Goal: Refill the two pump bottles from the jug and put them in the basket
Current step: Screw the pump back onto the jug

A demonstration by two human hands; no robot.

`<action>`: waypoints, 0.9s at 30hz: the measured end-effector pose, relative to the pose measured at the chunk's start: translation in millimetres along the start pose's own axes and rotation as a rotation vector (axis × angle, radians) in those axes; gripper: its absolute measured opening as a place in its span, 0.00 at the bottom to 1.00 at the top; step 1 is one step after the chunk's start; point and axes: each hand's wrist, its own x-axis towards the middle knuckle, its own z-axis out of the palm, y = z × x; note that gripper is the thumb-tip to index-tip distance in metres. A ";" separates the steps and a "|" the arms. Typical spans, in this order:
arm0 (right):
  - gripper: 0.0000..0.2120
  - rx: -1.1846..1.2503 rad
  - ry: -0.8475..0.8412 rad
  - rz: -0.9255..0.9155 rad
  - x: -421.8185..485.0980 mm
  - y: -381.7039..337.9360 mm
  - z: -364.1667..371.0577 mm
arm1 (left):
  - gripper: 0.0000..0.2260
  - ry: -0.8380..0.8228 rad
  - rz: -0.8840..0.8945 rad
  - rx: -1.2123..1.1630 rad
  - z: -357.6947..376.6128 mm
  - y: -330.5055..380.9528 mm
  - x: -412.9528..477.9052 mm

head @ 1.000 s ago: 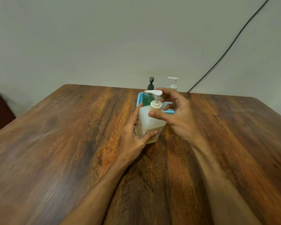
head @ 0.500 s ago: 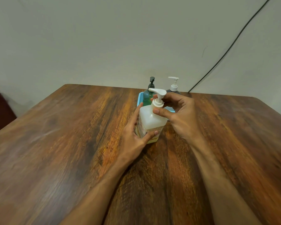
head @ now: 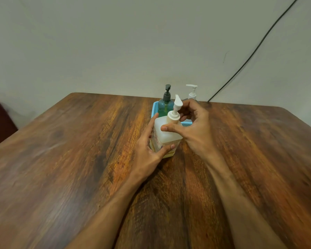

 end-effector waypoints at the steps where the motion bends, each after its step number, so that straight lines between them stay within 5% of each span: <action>1: 0.26 -0.004 -0.022 0.011 1.0 -0.2 -2.2 | 0.43 0.000 -0.003 0.002 -0.1 0.4 0.1; 5: 0.25 -0.018 -0.123 0.059 4.4 1.9 -13.1 | 0.43 0.000 0.004 0.015 -0.7 -0.9 -0.2; 12: 0.25 -0.001 0.048 0.031 -0.9 0.2 3.2 | 0.43 -0.001 0.004 0.005 -0.6 0.6 0.0; 19: 0.24 0.000 -0.063 0.078 2.0 1.0 -6.6 | 0.43 0.006 0.003 -0.013 -1.0 -0.9 -0.3; 23: 0.19 0.049 0.039 0.075 0.2 0.5 1.6 | 0.43 -0.001 0.002 -0.016 -0.3 -0.2 0.7; 27: 0.25 0.050 0.046 0.063 -2.2 -0.5 6.2 | 0.43 -0.005 -0.001 -0.007 -0.2 0.5 0.8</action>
